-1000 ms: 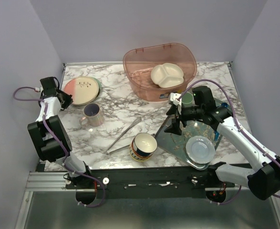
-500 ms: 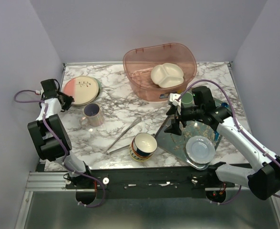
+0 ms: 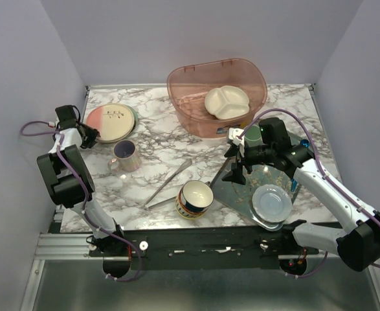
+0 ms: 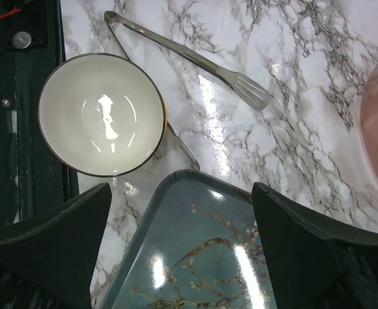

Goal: Place the mixed dishes into the plastic bin
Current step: Pick up the plate at the center of the board, then place the plate in the plastic bin.

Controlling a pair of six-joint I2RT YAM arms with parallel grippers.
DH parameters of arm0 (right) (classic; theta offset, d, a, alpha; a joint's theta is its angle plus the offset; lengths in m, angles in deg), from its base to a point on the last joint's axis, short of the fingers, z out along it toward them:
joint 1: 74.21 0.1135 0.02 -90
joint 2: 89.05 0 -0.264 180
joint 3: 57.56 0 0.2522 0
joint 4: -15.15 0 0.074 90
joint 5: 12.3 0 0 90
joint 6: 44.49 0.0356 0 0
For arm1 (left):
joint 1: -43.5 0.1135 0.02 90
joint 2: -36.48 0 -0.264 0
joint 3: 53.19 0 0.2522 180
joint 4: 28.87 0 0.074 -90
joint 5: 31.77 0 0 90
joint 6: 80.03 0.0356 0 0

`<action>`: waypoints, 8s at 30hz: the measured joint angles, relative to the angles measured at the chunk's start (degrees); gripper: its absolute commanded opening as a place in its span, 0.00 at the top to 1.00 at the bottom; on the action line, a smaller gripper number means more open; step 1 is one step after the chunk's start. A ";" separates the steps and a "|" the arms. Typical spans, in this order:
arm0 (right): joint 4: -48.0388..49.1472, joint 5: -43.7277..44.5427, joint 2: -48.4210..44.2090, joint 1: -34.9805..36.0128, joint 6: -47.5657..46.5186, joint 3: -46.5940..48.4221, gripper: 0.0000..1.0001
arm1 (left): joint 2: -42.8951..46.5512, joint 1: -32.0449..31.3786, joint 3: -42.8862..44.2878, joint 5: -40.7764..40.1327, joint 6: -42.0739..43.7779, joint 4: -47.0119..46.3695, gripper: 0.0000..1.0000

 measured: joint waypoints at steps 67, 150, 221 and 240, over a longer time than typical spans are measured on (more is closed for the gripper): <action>19.54 26.71 75.01 21.44 -27.04 72.96 0.05 | 4.20 0.98 -4.52 10.54 -6.40 -6.21 1.00; 35.26 31.50 81.96 22.60 -35.98 69.77 0.99 | 13.46 0.33 -9.99 24.92 -10.27 -16.28 0.14; 7.58 48.41 40.09 3.02 -30.69 43.95 1.00 | 26.08 4.72 -18.03 20.94 -2.32 -20.41 0.01; 10.23 57.90 58.12 -1.95 -38.21 54.42 1.00 | 25.00 5.44 -18.12 21.24 -2.78 -21.16 0.01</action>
